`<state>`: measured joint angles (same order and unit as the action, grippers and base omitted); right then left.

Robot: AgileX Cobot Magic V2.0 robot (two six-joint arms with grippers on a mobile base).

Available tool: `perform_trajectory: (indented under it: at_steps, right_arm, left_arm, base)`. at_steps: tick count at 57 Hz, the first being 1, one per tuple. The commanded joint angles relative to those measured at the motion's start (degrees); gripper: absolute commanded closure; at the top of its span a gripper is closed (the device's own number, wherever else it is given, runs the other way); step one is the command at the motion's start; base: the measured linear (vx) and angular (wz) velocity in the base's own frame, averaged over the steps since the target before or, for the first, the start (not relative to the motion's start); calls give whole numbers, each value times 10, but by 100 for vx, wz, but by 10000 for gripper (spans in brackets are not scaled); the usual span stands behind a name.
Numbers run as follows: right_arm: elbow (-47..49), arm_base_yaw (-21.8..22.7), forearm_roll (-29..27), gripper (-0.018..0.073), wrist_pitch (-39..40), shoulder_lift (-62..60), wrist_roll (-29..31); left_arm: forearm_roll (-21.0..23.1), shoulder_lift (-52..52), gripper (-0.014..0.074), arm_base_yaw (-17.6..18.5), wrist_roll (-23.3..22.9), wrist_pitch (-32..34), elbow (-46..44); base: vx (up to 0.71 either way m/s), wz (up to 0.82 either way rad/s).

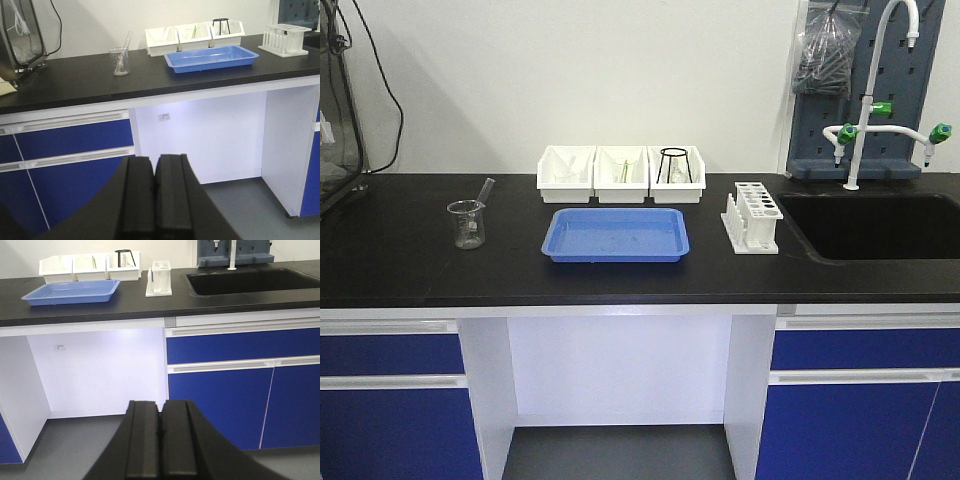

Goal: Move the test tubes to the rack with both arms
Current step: 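Drive the base closer to the bench facing the white bins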

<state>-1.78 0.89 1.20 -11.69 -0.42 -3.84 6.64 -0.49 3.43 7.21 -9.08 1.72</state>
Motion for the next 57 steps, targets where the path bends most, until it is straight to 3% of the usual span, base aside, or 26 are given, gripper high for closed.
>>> perform_trajectory:
  at_steps: [1,57]
  right_arm:
    - [-6,0,4,567,47,-6,3]
    - [-6,0,4,567,46,-6,3]
  left_arm:
    - [5,-6,615,-1,-4,46,13]
    - [5,-6,615,-1,-4,46,13]
  base:
    - [0,0]
    - [1,3]
